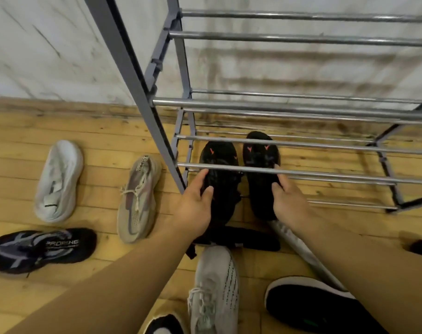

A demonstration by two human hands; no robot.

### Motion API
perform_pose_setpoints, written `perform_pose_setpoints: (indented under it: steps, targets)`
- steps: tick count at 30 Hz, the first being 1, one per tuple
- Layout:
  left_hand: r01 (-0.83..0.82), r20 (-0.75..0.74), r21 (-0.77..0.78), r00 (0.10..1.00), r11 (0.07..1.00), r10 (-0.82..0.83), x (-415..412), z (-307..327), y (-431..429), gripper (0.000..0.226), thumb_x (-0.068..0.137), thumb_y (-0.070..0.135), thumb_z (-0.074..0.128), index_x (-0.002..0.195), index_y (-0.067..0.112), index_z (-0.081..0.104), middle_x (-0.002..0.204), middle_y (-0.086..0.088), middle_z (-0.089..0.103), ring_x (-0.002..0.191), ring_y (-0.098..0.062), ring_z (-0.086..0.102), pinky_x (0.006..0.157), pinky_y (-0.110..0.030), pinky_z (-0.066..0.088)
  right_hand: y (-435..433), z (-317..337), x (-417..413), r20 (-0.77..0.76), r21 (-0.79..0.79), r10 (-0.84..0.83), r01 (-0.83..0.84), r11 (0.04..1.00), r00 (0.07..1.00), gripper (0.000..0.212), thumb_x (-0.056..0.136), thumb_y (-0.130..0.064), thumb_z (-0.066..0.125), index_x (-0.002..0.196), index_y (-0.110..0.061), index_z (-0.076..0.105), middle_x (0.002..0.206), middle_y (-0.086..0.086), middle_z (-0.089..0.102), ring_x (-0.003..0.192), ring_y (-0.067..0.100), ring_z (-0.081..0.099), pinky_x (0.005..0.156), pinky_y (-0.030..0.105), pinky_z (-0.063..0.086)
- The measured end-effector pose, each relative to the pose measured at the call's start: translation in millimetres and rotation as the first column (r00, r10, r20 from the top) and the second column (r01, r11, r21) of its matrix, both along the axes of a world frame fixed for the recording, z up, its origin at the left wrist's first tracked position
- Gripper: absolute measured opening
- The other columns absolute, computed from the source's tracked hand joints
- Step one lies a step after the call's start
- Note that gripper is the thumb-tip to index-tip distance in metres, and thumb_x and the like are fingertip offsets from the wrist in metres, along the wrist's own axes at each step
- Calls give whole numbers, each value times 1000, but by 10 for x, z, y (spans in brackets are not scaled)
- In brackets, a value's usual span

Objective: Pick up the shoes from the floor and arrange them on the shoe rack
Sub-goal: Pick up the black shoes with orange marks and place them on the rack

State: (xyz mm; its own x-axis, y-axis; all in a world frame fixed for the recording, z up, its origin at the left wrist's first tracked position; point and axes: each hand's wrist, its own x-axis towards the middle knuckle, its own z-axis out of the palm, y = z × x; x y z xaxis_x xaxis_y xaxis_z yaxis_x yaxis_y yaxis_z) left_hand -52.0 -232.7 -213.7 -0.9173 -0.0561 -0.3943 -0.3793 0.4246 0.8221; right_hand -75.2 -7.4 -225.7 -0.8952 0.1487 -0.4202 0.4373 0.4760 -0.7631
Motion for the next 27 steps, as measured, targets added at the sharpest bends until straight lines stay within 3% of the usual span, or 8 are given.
perform_pose_setpoints:
  steps: [2,5,8,10,14,16,20,27]
  targets:
    - [125,-8,-148,992,981,-127,-14,-104,-22,58,107,47,45,160,46,22,166,6,30,153,-20,27,124,-41,29,37,-120,9,17,109,75,-76,991,997,56,109,-44,39,162,-38,22,166,0,31,149,25,34,120,43,33]
    - [247,74,-207,969,947,-236,2,-164,-85,75,93,71,52,156,59,14,169,7,20,154,-23,24,123,-47,31,117,-195,91,39,134,182,-186,973,983,83,92,-66,57,161,-43,17,166,-3,29,151,24,29,122,49,31]
    - [387,172,-305,921,870,-349,-17,-186,-72,96,77,82,61,153,65,3,171,4,11,155,-32,21,120,-53,35,121,-206,130,80,211,289,-300,930,954,98,86,-60,71,161,-45,10,164,-1,29,150,25,30,119,46,35]
    - [450,222,-382,893,807,-392,-23,-205,-12,105,78,76,68,154,63,-5,172,-2,1,156,-38,17,121,-54,34,98,-212,121,50,264,300,-302,916,953,102,85,-55,75,162,-44,9,163,1,32,148,26,34,117,44,38]
    - [452,239,-436,892,779,-384,-30,-281,78,106,86,64,68,155,57,-13,168,-14,11,152,-43,21,120,-54,35,61,-218,119,67,310,324,-328,892,944,113,77,-58,79,161,-46,6,159,5,36,145,30,37,115,49,41]
    - [428,210,-470,904,772,-373,-66,-287,73,103,90,58,64,161,45,-10,168,-14,12,153,-41,18,121,-53,31,49,-235,122,91,322,337,-348,880,937,115,77,-55,81,162,-47,2,159,8,32,145,33,36,115,49,40]
    - [344,103,-487,935,803,-339,-185,-256,56,100,93,52,61,165,27,-4,169,-10,11,156,-37,9,126,-53,20,27,-272,119,95,314,328,-341,886,940,115,80,-50,82,162,-47,1,158,11,32,142,34,39,114,47,42]
    - [273,-39,-470,943,839,-329,-118,-305,19,94,99,46,58,165,24,-5,172,-8,4,159,-28,2,129,-48,13,-26,-302,92,87,317,311,-322,892,946,113,83,-46,80,162,-47,0,158,12,31,141,37,41,113,49,43]
